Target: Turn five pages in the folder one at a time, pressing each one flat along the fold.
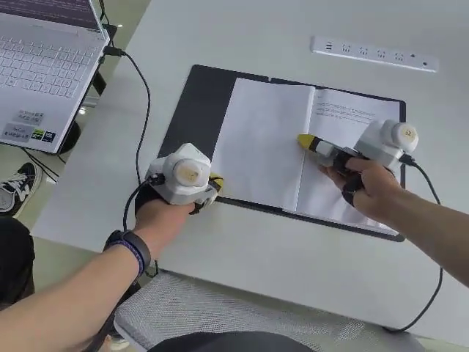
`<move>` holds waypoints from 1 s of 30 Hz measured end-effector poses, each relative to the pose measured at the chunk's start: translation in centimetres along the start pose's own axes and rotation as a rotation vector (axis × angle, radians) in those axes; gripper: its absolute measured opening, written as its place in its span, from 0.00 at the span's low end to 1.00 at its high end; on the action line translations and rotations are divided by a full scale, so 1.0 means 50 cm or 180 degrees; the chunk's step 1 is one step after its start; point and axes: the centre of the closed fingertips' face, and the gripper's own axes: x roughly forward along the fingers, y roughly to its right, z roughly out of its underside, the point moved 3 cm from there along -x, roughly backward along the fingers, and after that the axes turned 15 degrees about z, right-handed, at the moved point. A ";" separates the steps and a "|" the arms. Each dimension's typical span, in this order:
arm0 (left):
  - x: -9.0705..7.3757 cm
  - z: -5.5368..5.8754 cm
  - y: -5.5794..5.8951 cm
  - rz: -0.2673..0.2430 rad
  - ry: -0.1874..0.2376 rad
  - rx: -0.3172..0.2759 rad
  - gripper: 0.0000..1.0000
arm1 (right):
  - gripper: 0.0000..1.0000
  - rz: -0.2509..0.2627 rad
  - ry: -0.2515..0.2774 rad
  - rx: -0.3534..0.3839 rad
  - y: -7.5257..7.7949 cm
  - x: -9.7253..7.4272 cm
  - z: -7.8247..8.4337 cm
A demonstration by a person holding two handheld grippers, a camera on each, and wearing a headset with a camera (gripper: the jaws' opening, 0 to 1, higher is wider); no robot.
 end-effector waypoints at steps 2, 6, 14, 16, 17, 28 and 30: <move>0.000 0.000 0.000 -0.0001 -0.0001 -0.0002 0.00 | 0.00 0.0016 0.0022 0.0040 0.003 0.006 -0.010; 0.000 -0.001 0.001 0.0000 -0.0006 -0.0001 0.00 | 0.00 0.0066 0.0053 0.0087 0.021 0.037 -0.039; 0.001 -0.001 0.000 0.0001 0.0002 -0.0009 0.00 | 0.00 0.0124 0.0156 0.0293 0.052 0.084 -0.085; 0.001 -0.001 -0.002 0.0007 0.0012 -0.0025 0.00 | 0.00 0.0112 0.0179 0.0374 0.067 0.101 -0.100; 0.001 -0.001 -0.002 0.0011 0.0012 -0.0025 0.00 | 0.00 0.0106 0.0188 0.0375 0.070 0.107 -0.105; 0.002 -0.002 -0.002 0.0008 0.0037 -0.0079 0.00 | 0.00 0.0205 0.0503 0.0698 0.107 0.159 -0.165; 0.001 -0.002 -0.001 0.0010 0.0024 -0.0060 0.00 | 0.00 0.0222 0.0542 0.0771 0.109 0.165 -0.172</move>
